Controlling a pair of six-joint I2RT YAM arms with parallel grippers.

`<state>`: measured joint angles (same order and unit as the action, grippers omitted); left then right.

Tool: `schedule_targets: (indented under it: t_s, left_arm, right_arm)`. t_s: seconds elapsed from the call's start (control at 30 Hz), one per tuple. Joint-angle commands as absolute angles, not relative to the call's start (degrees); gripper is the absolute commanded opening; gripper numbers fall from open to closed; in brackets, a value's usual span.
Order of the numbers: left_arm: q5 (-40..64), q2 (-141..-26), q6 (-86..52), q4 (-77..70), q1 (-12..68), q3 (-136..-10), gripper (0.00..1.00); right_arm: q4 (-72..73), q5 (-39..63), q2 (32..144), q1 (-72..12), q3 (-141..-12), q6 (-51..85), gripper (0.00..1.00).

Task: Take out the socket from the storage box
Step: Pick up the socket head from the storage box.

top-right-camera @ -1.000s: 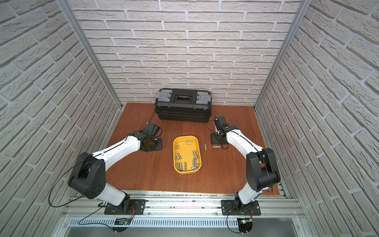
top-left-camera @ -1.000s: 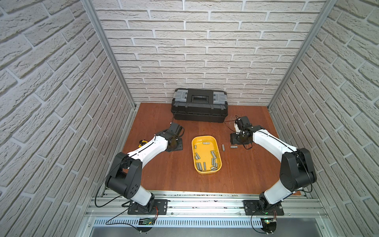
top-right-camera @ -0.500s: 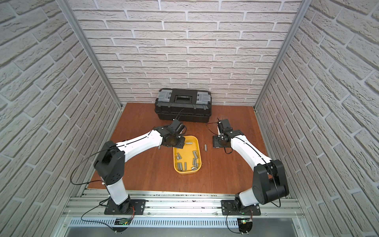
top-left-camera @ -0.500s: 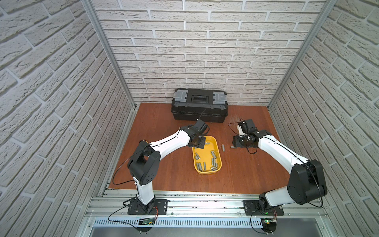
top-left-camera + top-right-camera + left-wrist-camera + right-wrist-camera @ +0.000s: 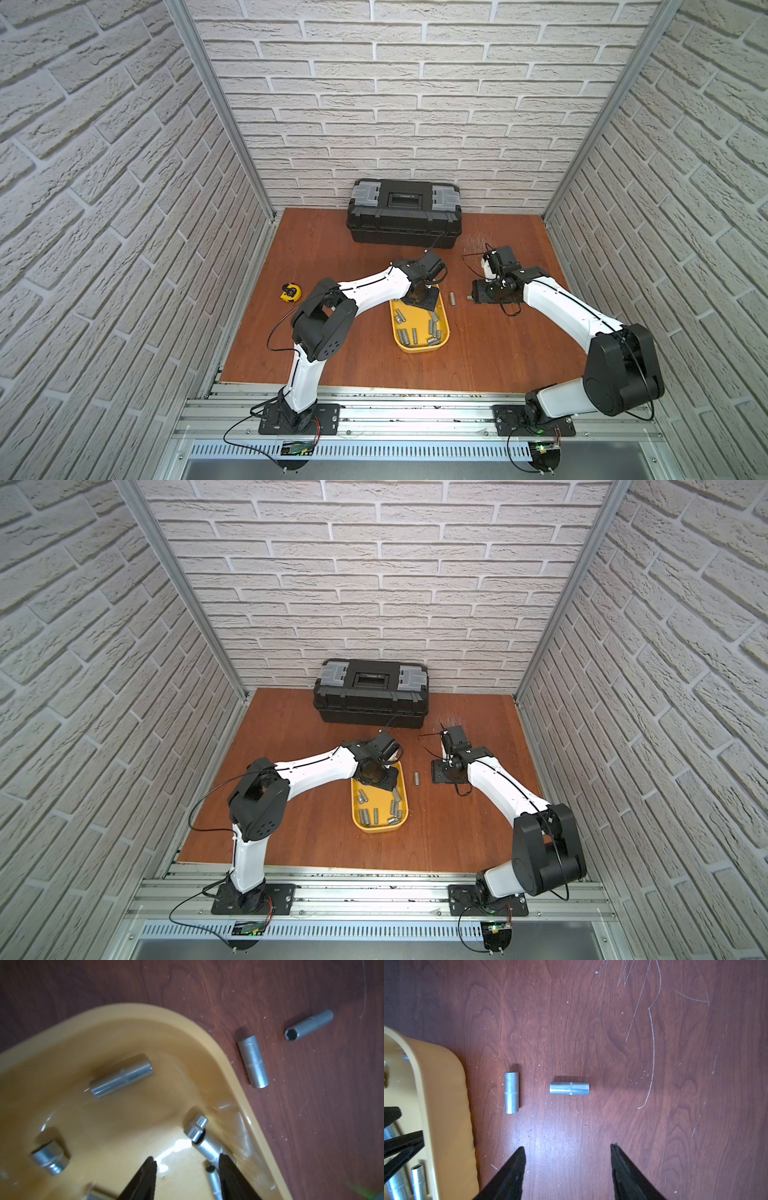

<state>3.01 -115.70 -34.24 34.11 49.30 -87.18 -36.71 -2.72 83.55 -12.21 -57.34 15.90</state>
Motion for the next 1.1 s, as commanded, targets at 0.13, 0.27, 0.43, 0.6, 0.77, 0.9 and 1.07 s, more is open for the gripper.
schedule_targets:
  t_s: [0.13,0.27,0.43,0.6,0.77,0.9,1.07]
  left_arm:
    - [4.9,-118.7,-35.7,34.6,51.0,-89.3,0.48]
    - [5.3,-119.8,-36.2,35.2,51.6,-89.8,0.44]
    - [5.8,-121.1,-36.7,36.4,52.1,-90.2,0.41]
    - [5.7,-121.3,-36.9,36.8,52.1,-89.7,0.36]
    - [5.8,-121.6,-36.6,37.2,52.2,-89.5,0.28]
    - [5.4,-121.6,-36.3,37.5,52.3,-89.3,0.23]
    - [4.8,-121.2,-36.5,37.9,52.3,-89.3,0.17]
  right_arm:
    - [-35.5,-2.7,81.8,-12.0,-56.2,16.5,0.66]
    - [-35.3,-2.6,82.1,-11.9,-56.1,16.5,0.66]
    - [-35.2,-2.4,82.3,-11.9,-55.9,16.5,0.66]
    - [-34.9,-2.2,82.5,-11.9,-55.6,16.4,0.66]
    - [-34.8,-1.9,82.7,-11.9,-55.5,16.6,0.66]
    - [-34.6,-1.8,82.6,-11.9,-55.3,16.6,0.66]
    - [-34.5,-1.8,82.6,-11.9,-54.9,16.7,0.66]
